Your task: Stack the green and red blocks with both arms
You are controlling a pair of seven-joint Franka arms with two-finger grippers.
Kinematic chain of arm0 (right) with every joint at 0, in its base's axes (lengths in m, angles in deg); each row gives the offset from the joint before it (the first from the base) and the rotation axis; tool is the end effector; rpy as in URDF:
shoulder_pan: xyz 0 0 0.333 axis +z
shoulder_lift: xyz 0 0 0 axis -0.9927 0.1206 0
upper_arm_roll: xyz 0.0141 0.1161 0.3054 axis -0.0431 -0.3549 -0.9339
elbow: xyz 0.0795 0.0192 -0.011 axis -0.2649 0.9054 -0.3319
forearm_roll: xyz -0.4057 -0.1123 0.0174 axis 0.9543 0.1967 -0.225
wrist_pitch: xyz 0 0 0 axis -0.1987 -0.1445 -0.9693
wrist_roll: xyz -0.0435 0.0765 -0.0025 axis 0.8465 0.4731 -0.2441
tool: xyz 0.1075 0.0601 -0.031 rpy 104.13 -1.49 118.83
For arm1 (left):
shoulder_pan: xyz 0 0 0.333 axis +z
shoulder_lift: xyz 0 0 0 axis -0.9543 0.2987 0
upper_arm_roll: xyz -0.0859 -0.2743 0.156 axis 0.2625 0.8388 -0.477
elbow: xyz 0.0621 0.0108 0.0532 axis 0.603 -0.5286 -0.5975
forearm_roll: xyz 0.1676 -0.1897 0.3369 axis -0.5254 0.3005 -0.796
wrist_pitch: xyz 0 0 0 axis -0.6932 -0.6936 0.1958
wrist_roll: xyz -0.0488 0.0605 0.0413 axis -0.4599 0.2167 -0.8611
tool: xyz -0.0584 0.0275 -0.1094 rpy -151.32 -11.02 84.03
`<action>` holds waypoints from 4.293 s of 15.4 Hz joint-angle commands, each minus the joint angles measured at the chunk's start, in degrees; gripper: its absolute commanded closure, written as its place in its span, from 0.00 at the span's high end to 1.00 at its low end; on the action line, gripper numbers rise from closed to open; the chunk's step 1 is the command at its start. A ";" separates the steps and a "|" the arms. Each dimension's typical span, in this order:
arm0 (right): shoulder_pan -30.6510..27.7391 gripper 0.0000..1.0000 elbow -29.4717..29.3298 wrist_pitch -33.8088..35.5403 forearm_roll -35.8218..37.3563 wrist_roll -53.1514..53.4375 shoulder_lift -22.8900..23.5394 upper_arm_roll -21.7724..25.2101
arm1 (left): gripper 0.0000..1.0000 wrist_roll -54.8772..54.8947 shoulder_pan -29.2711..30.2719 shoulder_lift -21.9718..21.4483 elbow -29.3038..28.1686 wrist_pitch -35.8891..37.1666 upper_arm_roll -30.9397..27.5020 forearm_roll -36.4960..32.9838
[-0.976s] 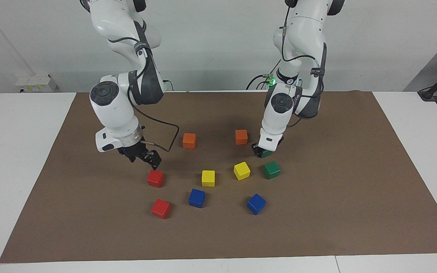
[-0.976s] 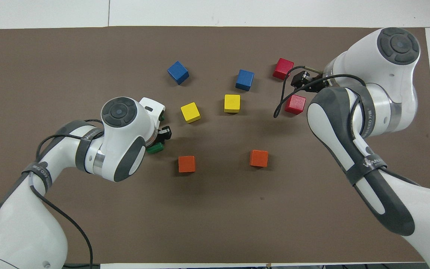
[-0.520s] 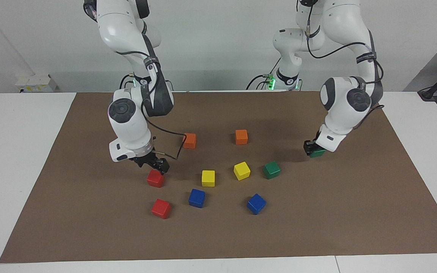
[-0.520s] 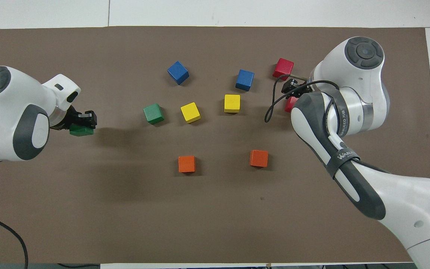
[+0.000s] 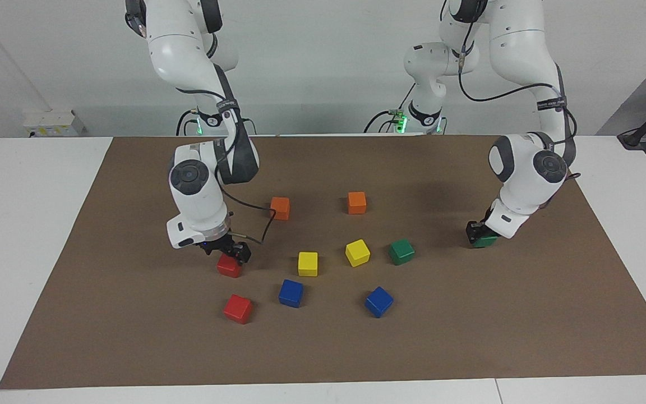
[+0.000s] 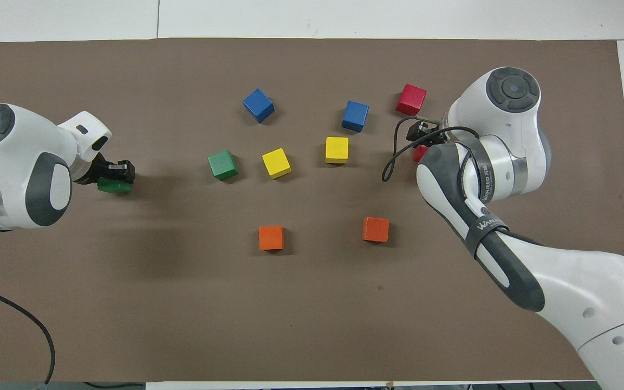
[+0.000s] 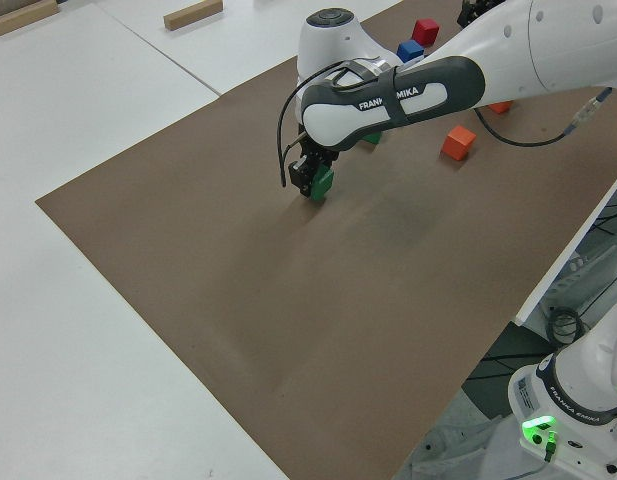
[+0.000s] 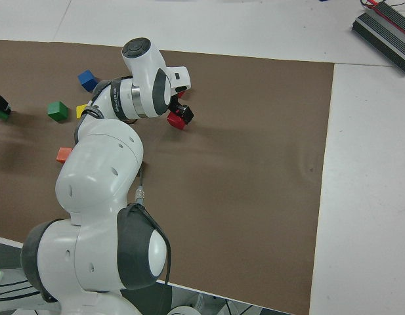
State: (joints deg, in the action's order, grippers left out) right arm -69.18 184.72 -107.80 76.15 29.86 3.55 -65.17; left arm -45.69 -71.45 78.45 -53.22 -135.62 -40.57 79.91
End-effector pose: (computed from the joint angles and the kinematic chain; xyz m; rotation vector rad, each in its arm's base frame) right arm 0.6720 0.1319 0.3009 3.0624 -0.5882 0.0152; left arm 0.6250 -0.0111 0.2858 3.1350 -0.0232 -0.0571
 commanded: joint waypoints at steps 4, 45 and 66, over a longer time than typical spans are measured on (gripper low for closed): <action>-0.53 1.00 2.86 -5.53 1.96 -1.96 -0.07 0.09 | 0.00 2.61 2.17 0.82 -1.24 -3.18 0.54 0.14; -15.82 0.00 22.02 -22.05 1.78 -39.83 -10.35 0.09 | 0.00 -43.90 -19.46 4.97 14.93 12.34 0.28 -2.14; -12.76 1.00 2.81 -0.99 0.90 -36.43 -7.72 0.00 | 0.00 2.35 3.05 -4.02 2.01 6.13 0.37 -1.62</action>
State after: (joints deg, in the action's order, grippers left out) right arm -83.67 193.32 -114.19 77.24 -8.60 -5.04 -64.90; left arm -42.03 -69.76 76.63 -47.70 -126.99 -40.74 78.32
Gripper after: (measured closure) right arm 0.000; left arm 0.454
